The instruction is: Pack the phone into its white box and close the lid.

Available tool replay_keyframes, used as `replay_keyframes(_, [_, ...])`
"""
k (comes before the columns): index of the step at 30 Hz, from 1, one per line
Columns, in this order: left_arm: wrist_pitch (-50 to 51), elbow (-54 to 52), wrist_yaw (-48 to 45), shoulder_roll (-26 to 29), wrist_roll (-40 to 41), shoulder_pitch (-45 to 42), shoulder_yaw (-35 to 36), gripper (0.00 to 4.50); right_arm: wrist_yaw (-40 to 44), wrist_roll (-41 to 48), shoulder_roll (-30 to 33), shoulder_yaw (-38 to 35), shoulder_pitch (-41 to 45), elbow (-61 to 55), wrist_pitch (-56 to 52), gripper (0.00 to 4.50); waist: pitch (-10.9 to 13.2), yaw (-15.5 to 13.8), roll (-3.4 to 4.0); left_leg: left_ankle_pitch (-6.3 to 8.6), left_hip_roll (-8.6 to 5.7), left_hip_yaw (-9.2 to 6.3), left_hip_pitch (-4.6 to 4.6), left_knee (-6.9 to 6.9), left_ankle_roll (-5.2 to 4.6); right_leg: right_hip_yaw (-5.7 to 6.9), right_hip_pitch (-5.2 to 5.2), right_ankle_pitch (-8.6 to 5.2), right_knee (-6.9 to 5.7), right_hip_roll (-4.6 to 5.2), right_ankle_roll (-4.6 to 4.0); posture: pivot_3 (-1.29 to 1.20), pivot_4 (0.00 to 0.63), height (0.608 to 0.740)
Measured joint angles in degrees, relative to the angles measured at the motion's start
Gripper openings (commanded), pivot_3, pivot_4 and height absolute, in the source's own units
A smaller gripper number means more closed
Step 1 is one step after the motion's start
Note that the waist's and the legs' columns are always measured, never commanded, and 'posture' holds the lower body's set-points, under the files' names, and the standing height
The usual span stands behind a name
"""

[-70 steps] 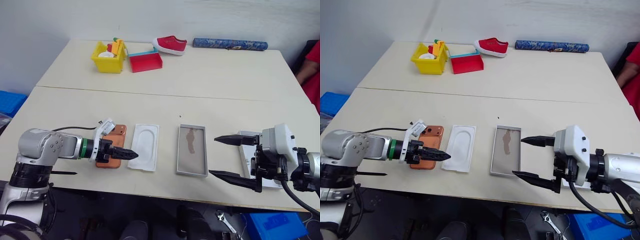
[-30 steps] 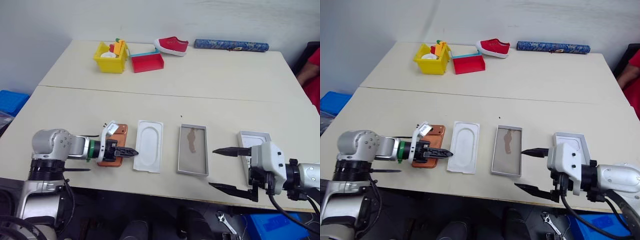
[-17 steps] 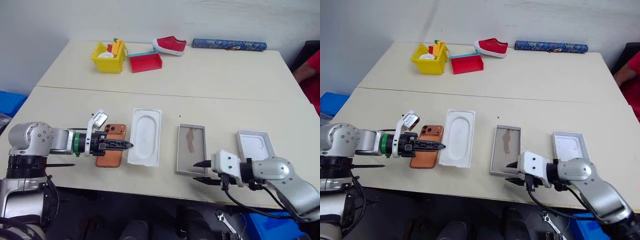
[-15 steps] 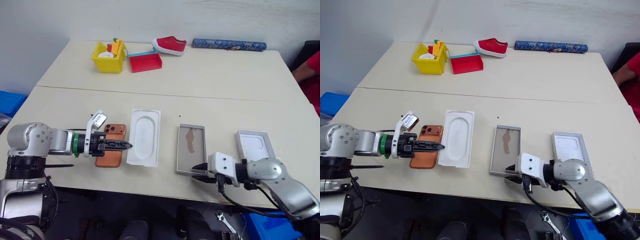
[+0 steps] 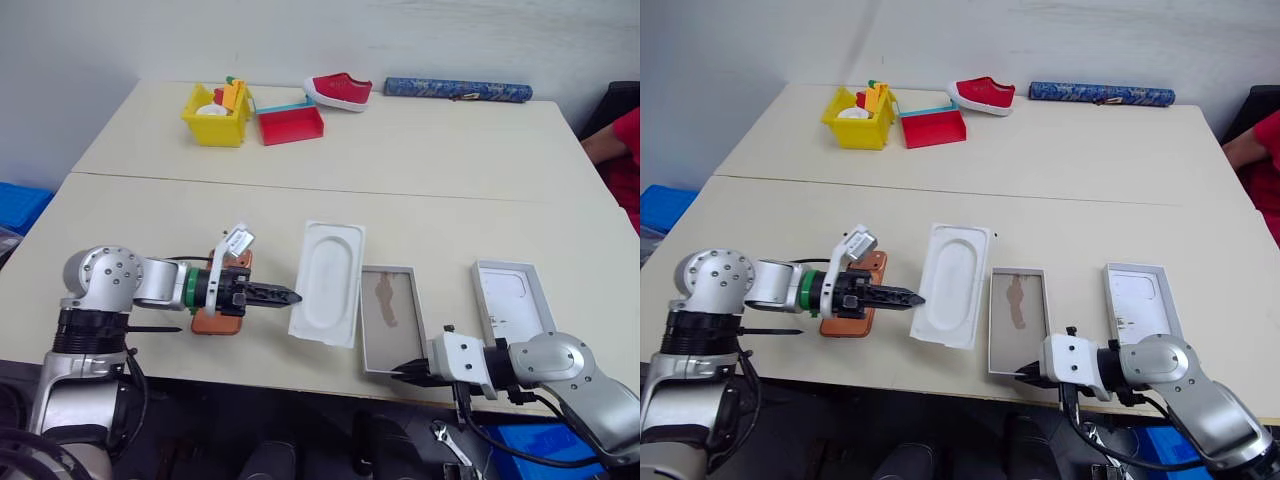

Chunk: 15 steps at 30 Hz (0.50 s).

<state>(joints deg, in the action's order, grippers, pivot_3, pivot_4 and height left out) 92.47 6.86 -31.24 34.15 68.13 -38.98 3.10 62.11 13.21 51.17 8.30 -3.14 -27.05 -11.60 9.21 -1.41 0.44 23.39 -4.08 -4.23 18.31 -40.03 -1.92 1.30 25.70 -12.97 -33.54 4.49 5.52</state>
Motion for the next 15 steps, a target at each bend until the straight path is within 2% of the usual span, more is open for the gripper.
replay_keyframes(4, [0.0,1.1,6.1,-5.2,2.0,-0.8,-0.6,0.00,-4.0,-2.9,-3.9,0.4,1.0,2.0,1.6,0.03,0.0,0.0,0.00,-0.01,-0.01,0.03,-0.02,-0.01,0.02,-0.01,0.01,0.00,-0.03,0.00,0.00,0.00,0.150,0.740])
replay_keyframes(7, [0.0,3.5,11.0,-8.3,3.4,-0.9,0.0,0.00,-4.1,-4.3,-3.9,0.5,0.7,2.8,1.7,0.62,0.0,0.0,0.00,-0.02,-0.02,0.02,-0.01,0.00,0.03,0.00,0.03,0.00,0.00,-0.02,0.00,0.00,0.150,0.740])
replay_keyframes(12, [0.0,4.3,16.1,-11.7,5.1,-0.9,0.0,0.00,-3.3,-3.5,-2.6,0.0,-1.9,-0.2,0.8,2.31,0.0,-0.2,0.00,-0.02,-0.07,0.02,-0.02,-0.03,0.03,-0.01,0.00,0.00,-0.01,0.02,0.01,0.00,0.150,0.740])
replay_keyframes(15, [0.0,5.4,18.3,-13.5,6.3,-1.2,-0.8,0.00,-2.6,-0.9,-0.5,-3.9,-4.9,-4.0,-0.7,3.30,0.0,-0.2,0.00,-0.02,-0.06,0.01,-0.01,-0.03,0.03,-0.01,-0.01,0.00,0.00,0.02,0.01,0.00,0.150,0.740])
